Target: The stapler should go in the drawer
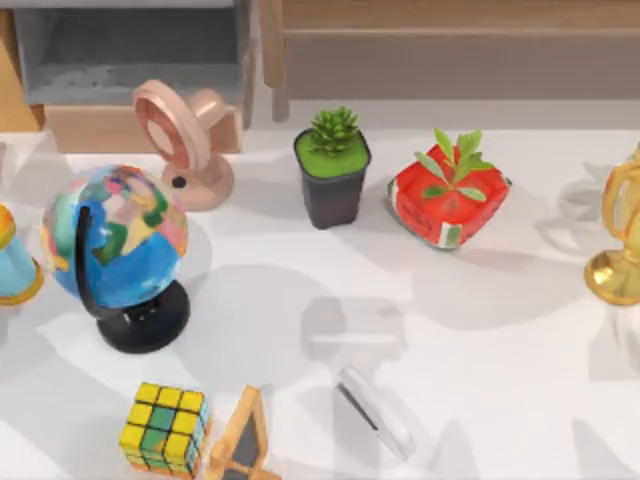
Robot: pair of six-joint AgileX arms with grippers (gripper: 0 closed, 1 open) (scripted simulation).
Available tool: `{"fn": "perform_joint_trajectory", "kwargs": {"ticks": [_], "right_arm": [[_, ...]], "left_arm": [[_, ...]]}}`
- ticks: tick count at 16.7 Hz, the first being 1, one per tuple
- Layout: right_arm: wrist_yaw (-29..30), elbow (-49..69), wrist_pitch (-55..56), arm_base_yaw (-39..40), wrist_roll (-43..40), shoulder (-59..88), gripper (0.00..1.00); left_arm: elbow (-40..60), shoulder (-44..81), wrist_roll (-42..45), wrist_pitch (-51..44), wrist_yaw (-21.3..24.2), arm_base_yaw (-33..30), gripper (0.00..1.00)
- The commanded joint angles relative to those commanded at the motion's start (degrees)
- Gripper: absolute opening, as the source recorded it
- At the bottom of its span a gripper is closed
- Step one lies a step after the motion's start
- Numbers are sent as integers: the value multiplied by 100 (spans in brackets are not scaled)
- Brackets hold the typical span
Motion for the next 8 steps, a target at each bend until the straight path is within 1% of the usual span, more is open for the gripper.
{"fn": "perform_joint_trajectory", "kwargs": {"ticks": [2,8], "right_arm": [[0,0,0,0,0,0,100],[0,0,0,0,0,0,100]], "left_arm": [[113,217,206,89,92,66,100],[123,241,228,80,90,46,100]]}}
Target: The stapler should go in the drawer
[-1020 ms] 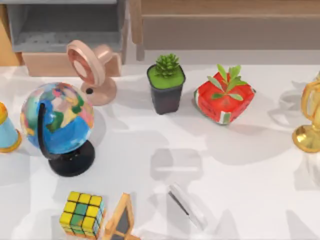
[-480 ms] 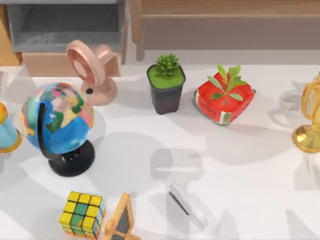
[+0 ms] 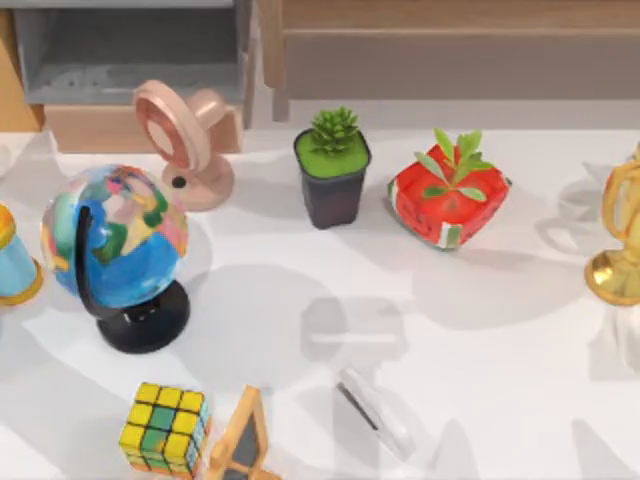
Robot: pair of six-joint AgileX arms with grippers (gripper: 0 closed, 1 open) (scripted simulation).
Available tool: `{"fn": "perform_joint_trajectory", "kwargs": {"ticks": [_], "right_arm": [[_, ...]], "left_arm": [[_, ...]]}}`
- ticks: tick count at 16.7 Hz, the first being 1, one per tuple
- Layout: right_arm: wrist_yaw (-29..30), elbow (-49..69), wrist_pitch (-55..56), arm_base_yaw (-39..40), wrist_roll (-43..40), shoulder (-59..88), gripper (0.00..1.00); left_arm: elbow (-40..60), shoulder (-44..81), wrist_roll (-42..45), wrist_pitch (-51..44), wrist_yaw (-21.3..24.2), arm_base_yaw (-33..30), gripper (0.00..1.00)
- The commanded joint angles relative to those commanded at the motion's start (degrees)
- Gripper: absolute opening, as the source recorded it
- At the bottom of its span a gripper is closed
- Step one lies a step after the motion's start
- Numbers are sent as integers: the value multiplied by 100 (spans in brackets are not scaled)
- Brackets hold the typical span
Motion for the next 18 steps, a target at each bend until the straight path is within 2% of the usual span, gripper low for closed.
{"fn": "perform_joint_trajectory", "kwargs": {"ticks": [6,10,18], "right_arm": [[0,0,0,0,0,0,100],[0,0,0,0,0,0,100],[0,0,0,0,0,0,100]], "left_arm": [[614,291,2,-301,-118,-107,100],[660,312,2,-325,-127,-116,100],[660,312,2,-325,-127,-116,40]]}}
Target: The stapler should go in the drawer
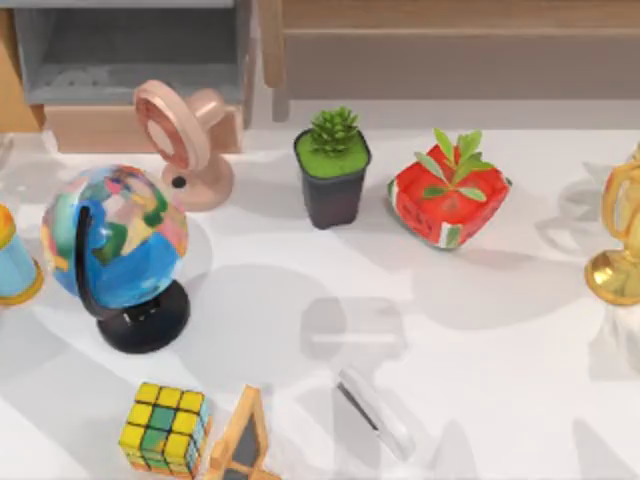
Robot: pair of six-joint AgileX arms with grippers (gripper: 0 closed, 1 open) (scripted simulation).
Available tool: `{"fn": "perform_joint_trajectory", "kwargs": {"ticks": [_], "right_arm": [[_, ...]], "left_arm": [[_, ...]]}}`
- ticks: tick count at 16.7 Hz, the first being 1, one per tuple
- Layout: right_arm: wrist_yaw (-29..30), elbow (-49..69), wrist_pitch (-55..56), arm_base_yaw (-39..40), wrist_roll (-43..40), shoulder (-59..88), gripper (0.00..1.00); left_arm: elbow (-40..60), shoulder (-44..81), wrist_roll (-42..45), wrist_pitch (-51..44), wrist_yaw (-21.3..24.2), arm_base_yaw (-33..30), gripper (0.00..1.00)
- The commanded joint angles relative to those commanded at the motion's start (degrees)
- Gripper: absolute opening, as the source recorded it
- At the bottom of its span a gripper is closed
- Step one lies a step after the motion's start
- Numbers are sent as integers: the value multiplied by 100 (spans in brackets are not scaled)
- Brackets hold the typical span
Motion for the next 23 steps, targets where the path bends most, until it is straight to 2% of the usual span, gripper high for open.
{"fn": "perform_joint_trajectory", "kwargs": {"ticks": [5,6,16,23], "right_arm": [[0,0,0,0,0,0,100],[0,0,0,0,0,0,100],[0,0,0,0,0,0,100],[0,0,0,0,0,0,100]], "left_arm": [[0,0,0,0,0,0,2],[0,0,0,0,0,0,0],[-101,-29,-22,19,14,60,0],[-1527,-641,-17,737,371,401,0]]}}
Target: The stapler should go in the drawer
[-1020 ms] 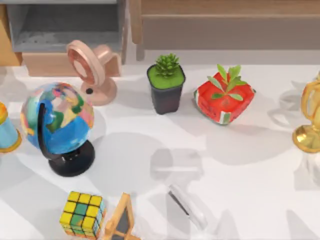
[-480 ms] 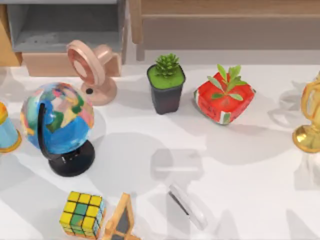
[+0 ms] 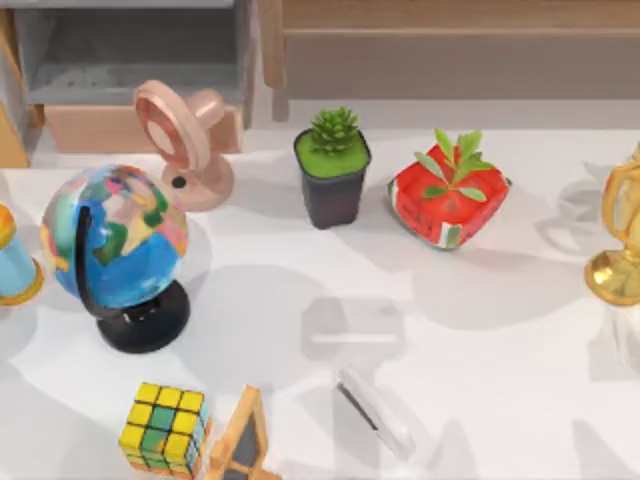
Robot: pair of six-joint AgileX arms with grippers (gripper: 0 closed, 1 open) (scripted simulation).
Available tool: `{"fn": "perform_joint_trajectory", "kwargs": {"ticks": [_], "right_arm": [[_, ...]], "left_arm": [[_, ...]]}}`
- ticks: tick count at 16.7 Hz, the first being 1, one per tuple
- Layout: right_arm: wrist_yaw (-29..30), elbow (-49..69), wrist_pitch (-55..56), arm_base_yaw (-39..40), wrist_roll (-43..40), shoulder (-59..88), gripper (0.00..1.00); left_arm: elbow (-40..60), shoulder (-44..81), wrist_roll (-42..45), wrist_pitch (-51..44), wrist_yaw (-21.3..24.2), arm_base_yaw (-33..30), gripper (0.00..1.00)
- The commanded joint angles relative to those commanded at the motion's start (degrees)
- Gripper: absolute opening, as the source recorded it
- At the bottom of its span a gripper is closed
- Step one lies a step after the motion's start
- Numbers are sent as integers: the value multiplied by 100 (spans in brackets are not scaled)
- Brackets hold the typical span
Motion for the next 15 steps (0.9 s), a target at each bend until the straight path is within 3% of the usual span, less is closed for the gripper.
{"fn": "perform_joint_trajectory", "kwargs": {"ticks": [7,15], "right_arm": [[0,0,0,0,0,0,100],[0,0,0,0,0,0,100]], "left_arm": [[-144,-35,14,83,70,29,0],[-1440,-602,36,803,540,542,0]]}}
